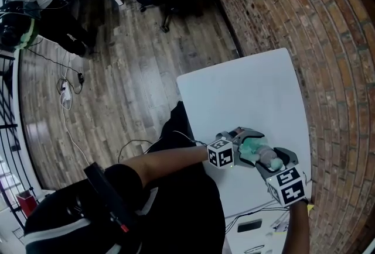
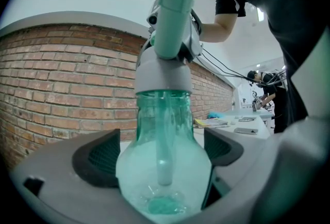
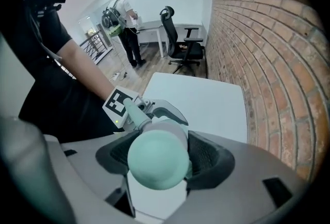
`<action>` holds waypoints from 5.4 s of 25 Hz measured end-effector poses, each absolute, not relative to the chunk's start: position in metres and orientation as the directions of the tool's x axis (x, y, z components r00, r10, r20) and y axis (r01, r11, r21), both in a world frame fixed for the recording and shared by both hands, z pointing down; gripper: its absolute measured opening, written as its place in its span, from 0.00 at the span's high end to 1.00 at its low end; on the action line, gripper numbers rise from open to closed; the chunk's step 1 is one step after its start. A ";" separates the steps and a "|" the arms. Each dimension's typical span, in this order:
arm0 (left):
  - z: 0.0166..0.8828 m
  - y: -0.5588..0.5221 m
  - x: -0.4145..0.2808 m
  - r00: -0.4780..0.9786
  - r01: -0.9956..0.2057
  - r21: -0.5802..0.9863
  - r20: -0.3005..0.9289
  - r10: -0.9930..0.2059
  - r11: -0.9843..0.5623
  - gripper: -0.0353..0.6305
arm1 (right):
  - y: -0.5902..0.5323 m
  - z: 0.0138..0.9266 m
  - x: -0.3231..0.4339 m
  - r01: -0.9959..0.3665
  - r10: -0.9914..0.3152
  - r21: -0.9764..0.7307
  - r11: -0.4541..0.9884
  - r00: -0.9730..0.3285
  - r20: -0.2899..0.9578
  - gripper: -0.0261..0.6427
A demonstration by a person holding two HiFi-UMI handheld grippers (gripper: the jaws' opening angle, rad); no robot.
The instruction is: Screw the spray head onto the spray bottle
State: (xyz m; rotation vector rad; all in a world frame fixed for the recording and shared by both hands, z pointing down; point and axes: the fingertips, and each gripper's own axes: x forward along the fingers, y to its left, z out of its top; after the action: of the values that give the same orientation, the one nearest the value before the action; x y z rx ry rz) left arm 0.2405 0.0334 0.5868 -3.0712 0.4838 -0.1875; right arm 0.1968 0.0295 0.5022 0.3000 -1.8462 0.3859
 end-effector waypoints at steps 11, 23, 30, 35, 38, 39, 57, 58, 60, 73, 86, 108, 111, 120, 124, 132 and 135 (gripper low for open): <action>0.587 0.034 0.240 0.944 -0.306 -0.043 0.114 -0.309 -0.951 0.19 | 0.023 0.506 0.201 -0.660 -0.052 -0.183 0.729 -0.320 0.946 0.53; 0.587 0.035 0.240 0.949 -0.291 -0.041 0.114 -0.294 -0.956 0.19 | 0.024 0.493 0.200 -0.653 -0.126 -0.088 0.752 -0.273 0.954 0.53; 0.588 0.034 0.240 0.950 -0.288 -0.039 0.114 -0.291 -0.957 0.19 | 0.032 0.470 0.194 -0.419 -0.079 -0.050 0.907 -0.286 0.955 0.53; 0.588 0.035 0.240 0.950 -0.291 -0.038 0.111 -0.293 -0.956 0.19 | 0.036 0.468 0.193 -0.053 -0.086 0.077 0.996 -0.208 0.974 0.53; 0.587 0.035 0.239 0.949 -0.292 -0.038 0.109 -0.294 -0.956 0.19 | 0.043 0.474 0.190 0.138 -0.058 0.082 0.987 -0.169 0.984 0.53; 0.587 0.034 0.239 0.949 -0.292 -0.037 0.109 -0.294 -0.956 0.19 | 0.044 0.477 0.191 0.207 -0.054 0.084 0.975 -0.147 0.988 0.53; 0.587 0.036 0.240 0.951 -0.291 -0.025 0.102 -0.292 -0.956 0.19 | 0.047 0.504 0.204 0.482 -0.051 0.055 0.875 -0.021 0.998 0.54; 0.587 0.036 0.240 0.951 -0.291 -0.024 0.102 -0.291 -0.957 0.19 | 0.046 0.504 0.204 0.449 -0.041 0.051 0.892 -0.032 0.999 0.54; 0.588 0.035 0.240 0.951 -0.290 -0.022 0.102 -0.290 -0.957 0.19 | 0.045 0.503 0.203 0.372 -0.021 0.042 0.927 -0.061 0.998 0.54; 0.588 0.035 0.239 0.951 -0.293 -0.011 0.096 -0.293 -0.956 0.19 | 0.036 0.501 0.199 -0.223 -0.061 0.013 0.975 -0.208 0.976 0.54; 0.590 0.034 0.239 0.951 -0.294 0.002 0.097 -0.292 -0.956 0.19 | 0.027 0.493 0.196 -0.498 -0.101 -0.087 0.863 -0.339 0.936 0.54; 0.589 0.034 0.239 0.951 -0.299 0.015 0.090 -0.297 -0.954 0.19 | 0.035 0.501 0.199 -0.241 -0.048 0.014 0.970 -0.137 0.989 0.54; 0.590 0.034 0.240 0.950 -0.300 0.018 0.092 -0.297 -0.954 0.19 | 0.033 0.499 0.199 -0.387 -0.066 -0.010 0.922 -0.181 0.981 0.54; 0.591 0.034 0.239 0.949 -0.304 0.024 0.092 -0.301 -0.952 0.19 | 0.027 0.496 0.202 -0.596 -0.095 -0.087 0.799 -0.269 0.958 0.54; 0.591 0.033 0.240 0.950 -0.303 0.026 0.094 -0.299 -0.953 0.19 | 0.032 0.474 0.190 -0.462 -0.057 -0.120 0.879 -0.352 0.934 0.54; 0.591 0.033 0.239 0.950 -0.302 0.032 0.094 -0.298 -0.953 0.19 | 0.058 0.452 0.187 0.258 0.063 -0.002 0.966 -0.227 0.972 0.54; 0.591 0.033 0.239 0.950 -0.301 0.033 0.094 -0.297 -0.953 0.19 | 0.055 0.460 0.196 0.395 0.039 0.020 0.919 -0.141 0.989 0.54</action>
State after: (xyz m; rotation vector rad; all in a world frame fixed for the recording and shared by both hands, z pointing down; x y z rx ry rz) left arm 0.2386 0.0335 0.5909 -3.1488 0.4837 -0.1396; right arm 0.1955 0.0551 0.4601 -0.3333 -1.6937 -0.3172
